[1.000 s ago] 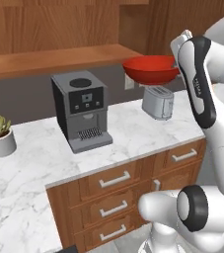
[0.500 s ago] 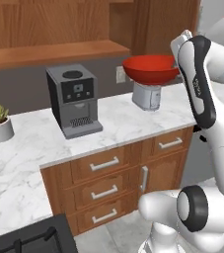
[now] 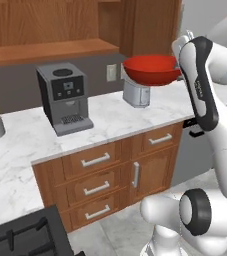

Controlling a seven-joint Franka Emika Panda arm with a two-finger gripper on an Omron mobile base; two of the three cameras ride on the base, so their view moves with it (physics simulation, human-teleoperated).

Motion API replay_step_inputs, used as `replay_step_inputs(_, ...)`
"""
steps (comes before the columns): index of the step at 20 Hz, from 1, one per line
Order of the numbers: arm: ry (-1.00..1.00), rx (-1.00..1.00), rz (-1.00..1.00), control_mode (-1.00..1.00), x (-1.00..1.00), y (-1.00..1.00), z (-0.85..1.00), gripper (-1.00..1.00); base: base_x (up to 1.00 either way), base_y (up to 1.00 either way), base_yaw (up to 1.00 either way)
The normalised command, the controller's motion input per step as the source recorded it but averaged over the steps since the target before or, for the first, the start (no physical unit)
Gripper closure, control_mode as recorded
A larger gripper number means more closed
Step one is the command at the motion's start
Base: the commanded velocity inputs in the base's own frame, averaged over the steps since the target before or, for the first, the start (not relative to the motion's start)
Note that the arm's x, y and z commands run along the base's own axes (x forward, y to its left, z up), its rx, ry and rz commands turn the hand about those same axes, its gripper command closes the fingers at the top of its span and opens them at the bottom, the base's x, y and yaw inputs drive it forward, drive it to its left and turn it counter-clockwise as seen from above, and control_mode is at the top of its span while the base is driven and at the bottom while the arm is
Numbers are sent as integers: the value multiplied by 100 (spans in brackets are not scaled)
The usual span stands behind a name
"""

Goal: Move the bowls from the cabinet to the plates on the dining table.

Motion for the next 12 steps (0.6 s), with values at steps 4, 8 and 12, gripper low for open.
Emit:
replay_step_inputs(4, 0, 0, 0, 100, 0, 0, 0, 100, 0, 0, -25)
replay_step_inputs(8, 0, 0, 0, 100, 0, 0, 0, 100, 0, 0, -25)
replay_step_inputs(12, 0, 0, 0, 100, 0, 0, 0, 100, 0, 0, -25)
